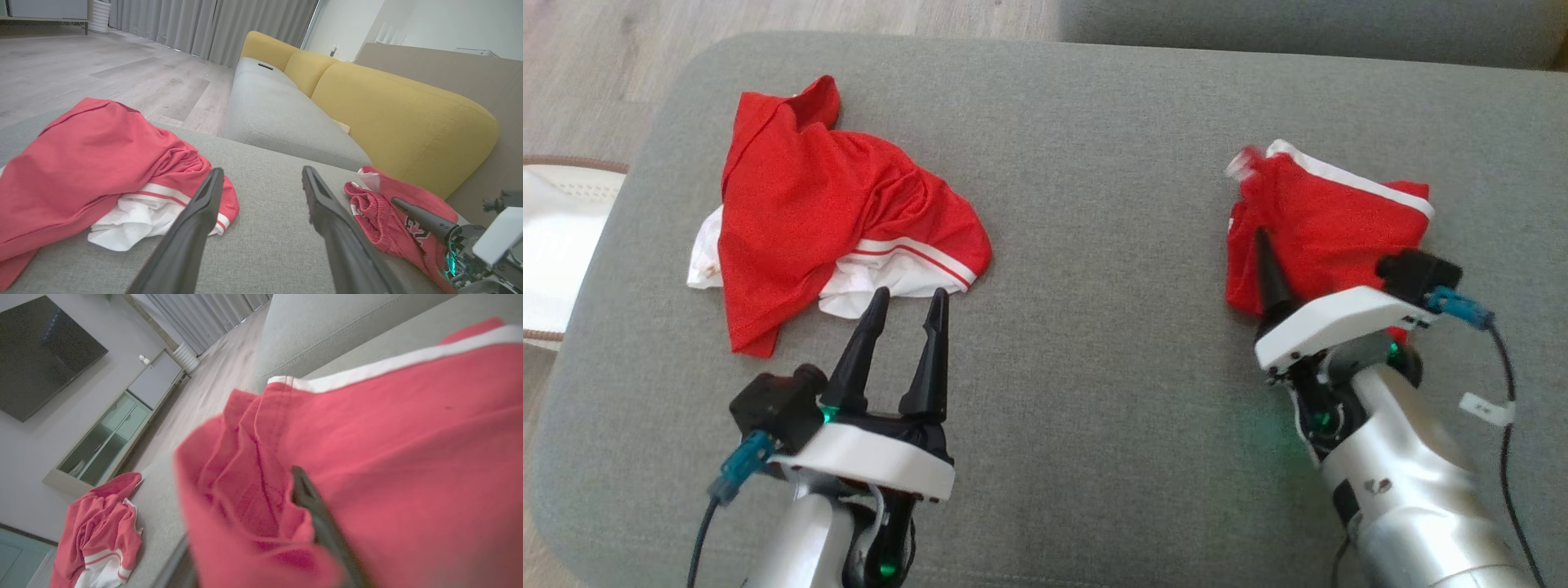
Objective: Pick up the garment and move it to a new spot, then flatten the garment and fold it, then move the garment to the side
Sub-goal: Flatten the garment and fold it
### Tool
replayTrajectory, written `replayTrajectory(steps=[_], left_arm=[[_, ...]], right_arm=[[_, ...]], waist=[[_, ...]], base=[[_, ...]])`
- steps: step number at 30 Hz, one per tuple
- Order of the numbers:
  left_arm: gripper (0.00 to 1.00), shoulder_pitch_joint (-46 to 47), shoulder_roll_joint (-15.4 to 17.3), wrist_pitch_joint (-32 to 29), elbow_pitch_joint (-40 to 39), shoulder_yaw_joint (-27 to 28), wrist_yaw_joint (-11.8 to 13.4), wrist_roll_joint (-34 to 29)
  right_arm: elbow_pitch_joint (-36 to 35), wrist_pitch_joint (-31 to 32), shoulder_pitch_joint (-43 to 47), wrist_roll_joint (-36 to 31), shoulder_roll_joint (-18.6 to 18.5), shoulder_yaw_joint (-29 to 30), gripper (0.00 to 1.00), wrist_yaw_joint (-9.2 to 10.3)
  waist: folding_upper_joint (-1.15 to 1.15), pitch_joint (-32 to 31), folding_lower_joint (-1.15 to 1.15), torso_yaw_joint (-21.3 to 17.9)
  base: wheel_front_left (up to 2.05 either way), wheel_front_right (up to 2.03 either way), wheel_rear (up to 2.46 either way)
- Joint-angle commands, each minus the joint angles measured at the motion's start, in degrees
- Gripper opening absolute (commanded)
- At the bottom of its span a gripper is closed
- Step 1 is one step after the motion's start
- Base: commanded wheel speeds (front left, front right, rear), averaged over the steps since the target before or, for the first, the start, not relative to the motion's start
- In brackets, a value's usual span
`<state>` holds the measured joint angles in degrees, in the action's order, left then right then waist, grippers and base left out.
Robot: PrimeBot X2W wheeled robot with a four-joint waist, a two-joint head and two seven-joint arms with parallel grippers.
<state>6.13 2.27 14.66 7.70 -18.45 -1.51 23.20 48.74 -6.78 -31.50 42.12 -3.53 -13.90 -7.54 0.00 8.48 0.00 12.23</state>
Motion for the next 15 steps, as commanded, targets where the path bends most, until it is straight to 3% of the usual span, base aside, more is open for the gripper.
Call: replayTrajectory(steps=[1,10,15], left_arm=[[1.0,1.7,0.6,0.3,-1.8,1.5,0.3,0.0],[1.0,1.7,0.6,0.3,-1.4,2.6,0.3,-0.2],[1.0,1.2,0.6,0.3,-1.7,3.2,0.3,-0.5]], right_arm=[[-1.4,-0.7,-2.4,0.9,0.7,-1.9,1.0,0.05],[-3.2,3.6,-0.4,9.9,0.7,-15.2,1.0,0.05],[-4.5,2.7,-0.3,11.7,0.7,-17.0,1.0,0.05]], waist=[[0.0,0.0,0.0,-0.1],[0.0,-1.5,0.0,-2.0],[0.0,-2.5,0.0,-4.1]], base=[[0.0,0.0,0.0],[0.0,0.0,0.0],[0.0,0.0,0.0]])
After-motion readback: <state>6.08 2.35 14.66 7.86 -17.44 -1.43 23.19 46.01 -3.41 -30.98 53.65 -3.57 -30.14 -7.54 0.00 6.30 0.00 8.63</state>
